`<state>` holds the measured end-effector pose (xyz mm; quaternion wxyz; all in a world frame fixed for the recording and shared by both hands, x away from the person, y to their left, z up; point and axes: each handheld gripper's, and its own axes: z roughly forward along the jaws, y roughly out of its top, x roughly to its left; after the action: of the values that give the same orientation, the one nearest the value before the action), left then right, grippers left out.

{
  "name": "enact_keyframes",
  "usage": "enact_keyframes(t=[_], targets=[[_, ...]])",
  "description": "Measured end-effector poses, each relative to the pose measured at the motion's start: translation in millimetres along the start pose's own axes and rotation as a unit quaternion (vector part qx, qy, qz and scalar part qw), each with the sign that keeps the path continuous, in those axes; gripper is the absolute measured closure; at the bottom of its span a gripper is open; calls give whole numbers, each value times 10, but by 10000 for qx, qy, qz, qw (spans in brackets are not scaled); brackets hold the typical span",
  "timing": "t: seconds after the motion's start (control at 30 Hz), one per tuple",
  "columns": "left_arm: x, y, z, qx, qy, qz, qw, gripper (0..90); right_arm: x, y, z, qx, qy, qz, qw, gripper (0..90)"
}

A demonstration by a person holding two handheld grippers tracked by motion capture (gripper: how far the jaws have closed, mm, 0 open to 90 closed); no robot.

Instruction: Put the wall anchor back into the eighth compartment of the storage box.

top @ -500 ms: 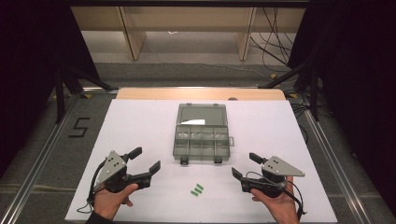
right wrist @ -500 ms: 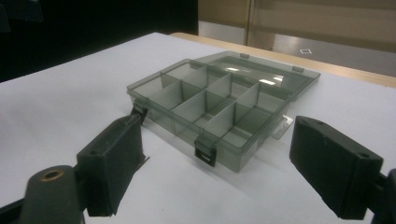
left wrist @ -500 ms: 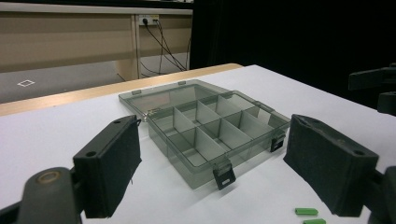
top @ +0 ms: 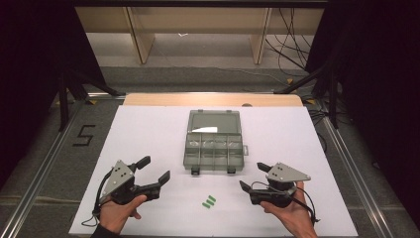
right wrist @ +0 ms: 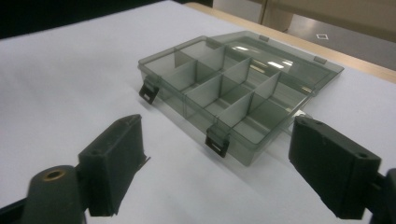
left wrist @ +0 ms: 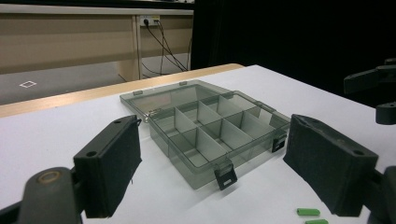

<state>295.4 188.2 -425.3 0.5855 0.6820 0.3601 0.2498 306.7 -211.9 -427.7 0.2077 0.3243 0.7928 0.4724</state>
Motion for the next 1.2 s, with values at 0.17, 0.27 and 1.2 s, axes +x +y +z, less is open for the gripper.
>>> enact_keyframes(t=[0.17,0.27,1.2], targets=[[-4,-1,-11,-37,36,-29,10000,177,97,132,55,300,-5,-563,9980,204],[-4,1,-6,-40,29,4,10000,177,128,193,113,510,111,-717,9961,215],[-31,8,-20,-118,50,114,9999,177,454,273,863,2286,1073,-1202,9601,484]])
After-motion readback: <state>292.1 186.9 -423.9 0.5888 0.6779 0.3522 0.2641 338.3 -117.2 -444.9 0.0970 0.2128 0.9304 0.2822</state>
